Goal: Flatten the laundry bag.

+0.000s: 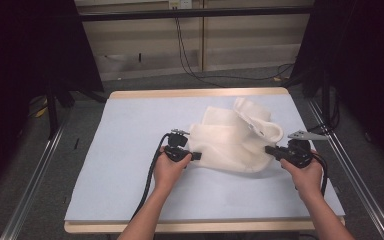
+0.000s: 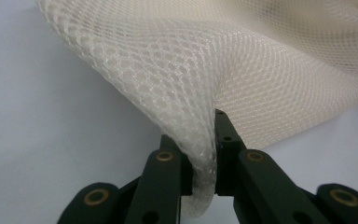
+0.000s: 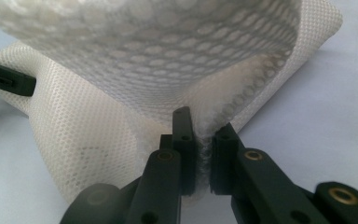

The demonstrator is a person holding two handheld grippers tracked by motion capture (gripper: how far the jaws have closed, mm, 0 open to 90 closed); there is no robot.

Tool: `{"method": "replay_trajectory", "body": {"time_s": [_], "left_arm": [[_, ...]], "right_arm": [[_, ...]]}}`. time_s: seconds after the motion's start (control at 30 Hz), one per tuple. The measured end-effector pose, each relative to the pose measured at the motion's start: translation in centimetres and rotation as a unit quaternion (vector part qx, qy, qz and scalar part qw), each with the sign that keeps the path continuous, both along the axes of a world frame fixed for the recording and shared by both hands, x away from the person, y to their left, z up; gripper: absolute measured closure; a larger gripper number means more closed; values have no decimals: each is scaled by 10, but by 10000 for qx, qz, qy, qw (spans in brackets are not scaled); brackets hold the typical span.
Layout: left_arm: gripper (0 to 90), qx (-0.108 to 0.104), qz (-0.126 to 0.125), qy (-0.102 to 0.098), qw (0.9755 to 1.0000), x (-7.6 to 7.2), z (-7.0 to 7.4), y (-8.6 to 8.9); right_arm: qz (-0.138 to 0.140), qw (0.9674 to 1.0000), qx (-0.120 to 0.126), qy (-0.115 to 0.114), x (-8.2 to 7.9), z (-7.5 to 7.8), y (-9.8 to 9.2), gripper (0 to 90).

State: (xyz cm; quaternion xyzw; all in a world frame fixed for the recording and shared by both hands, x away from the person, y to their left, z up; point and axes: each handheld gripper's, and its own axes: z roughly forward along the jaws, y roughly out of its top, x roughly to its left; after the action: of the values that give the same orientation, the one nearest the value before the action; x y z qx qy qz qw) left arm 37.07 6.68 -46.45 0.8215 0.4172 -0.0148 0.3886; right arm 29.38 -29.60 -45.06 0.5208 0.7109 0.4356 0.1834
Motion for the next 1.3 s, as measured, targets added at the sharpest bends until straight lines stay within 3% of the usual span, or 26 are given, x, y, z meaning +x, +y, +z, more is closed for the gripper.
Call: {"method": "replay_trajectory", "body": {"time_s": [0.1,0.2,0.23,0.3,0.4,0.5,0.63,0.77,1.03,1.3], "left_arm": [[851,92,190,-111,9997,2,3,10],[852,50,359,-168,9992,2,4,19],[852,38,454,-187,9988,3,6,29],[853,9,547,-204,9983,2,6,33],[854,142,708,-391,9966,0,11,54],[854,88,802,-383,9960,-3,11,67],[848,13,679,-301,9972,-9,6,72],[842,-17,467,-282,9985,-17,1,66],[835,-86,290,-352,9989,-25,0,59],[831,-122,217,-364,9990,-26,-2,54]], "right_arm": [[34,10000,53,-10,2,-1,3,836],[57,9999,83,-11,4,-3,7,836],[69,9999,125,10,7,-4,12,836],[100,9998,152,26,10,-6,19,836],[178,9998,118,-15,15,-7,33,836],[248,9995,168,-21,20,-7,46,835],[221,9996,152,3,21,-7,50,835],[78,9994,320,55,13,-12,38,830],[-93,9989,457,44,1,-14,23,802],[-143,9996,212,-74,-9,-9,18,758]]}}
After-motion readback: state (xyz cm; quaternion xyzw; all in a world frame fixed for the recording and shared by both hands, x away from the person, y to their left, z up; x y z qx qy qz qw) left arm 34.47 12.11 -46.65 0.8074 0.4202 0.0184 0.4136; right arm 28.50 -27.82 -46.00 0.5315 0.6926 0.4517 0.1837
